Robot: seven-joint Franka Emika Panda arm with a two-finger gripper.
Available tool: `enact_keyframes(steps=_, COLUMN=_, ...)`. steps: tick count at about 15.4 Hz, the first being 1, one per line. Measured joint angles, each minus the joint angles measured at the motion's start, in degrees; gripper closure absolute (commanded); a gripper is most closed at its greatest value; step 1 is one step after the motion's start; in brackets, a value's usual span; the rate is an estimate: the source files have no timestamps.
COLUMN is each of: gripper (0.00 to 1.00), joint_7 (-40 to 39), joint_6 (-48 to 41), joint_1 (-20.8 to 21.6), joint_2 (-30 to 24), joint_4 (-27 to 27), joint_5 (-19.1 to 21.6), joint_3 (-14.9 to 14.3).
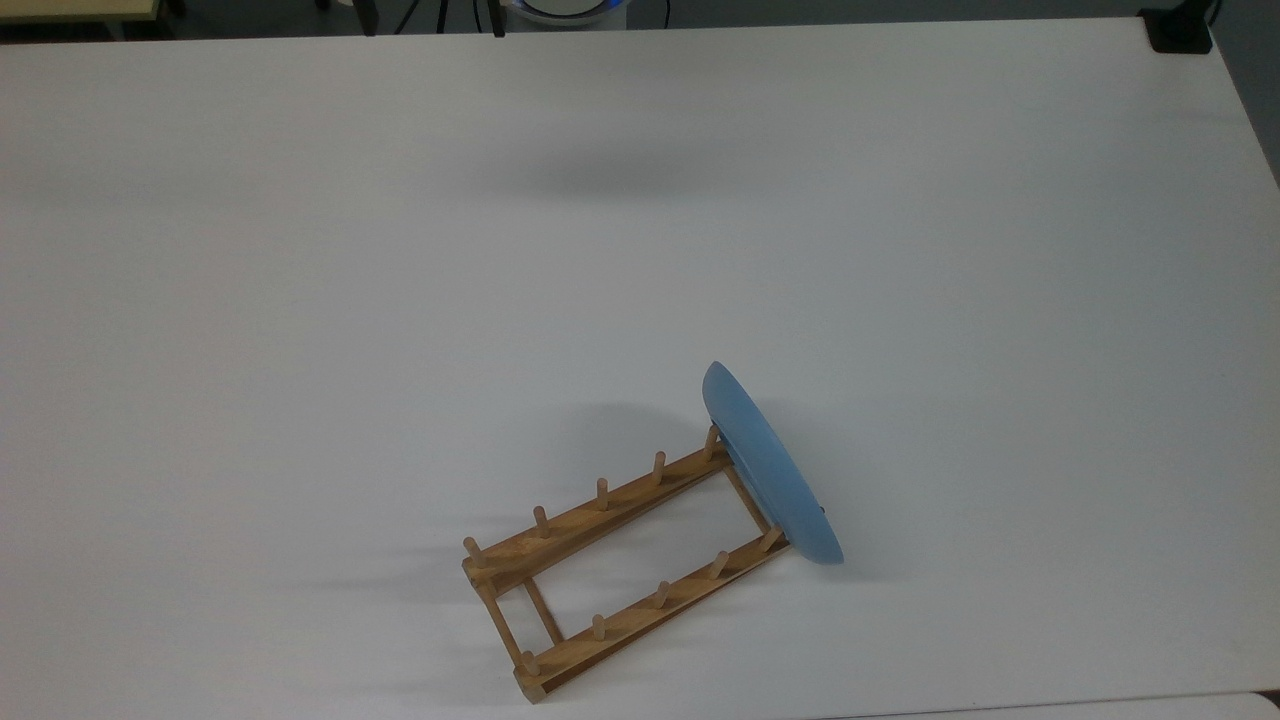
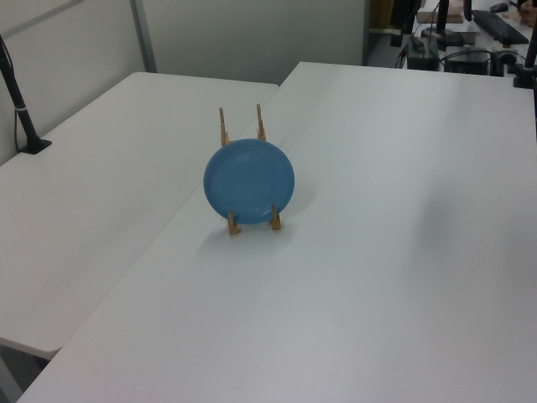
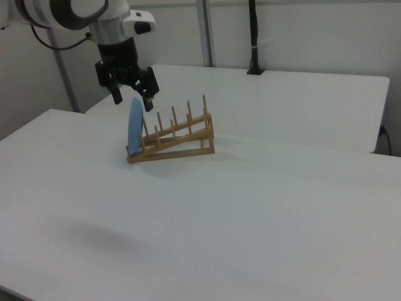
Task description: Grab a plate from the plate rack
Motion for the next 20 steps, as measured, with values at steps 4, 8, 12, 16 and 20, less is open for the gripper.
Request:
enact_keyframes(steps=4, gripper=0.00, joint_7=0.0, joint_6=0.0, joint_1=0.3, joint_2=0.2, joint_4=-0.1, joint_5=0.0, joint_3=0.1)
enact_keyframes(steps=8, gripper=0.00, joint_7=0.0, joint_6=0.0, joint_1=0.3, joint_2=0.6, joint_4=-0.1, joint_5=0.0, joint_3=0.2)
enact_keyframes(steps=12, gripper=0.00, joint_7=0.0, joint_6=0.0, joint_1=0.3, joint_2=0.8, joint_4=-0.1, joint_5=0.0, joint_3=0.2)
enact_keyframes(steps=16, gripper=0.00, joint_7=0.0, joint_6=0.0, joint_1=0.3, joint_2=0.8, joint_4=0.0, joint_5=0.0, joint_3=0.2)
enact_keyframes(steps=20, gripper=0.00, joint_7=0.0, joint_6=0.0, joint_1=0.2, joint_2=0.8, joint_4=0.0, joint_5=0.0, joint_3=0.1)
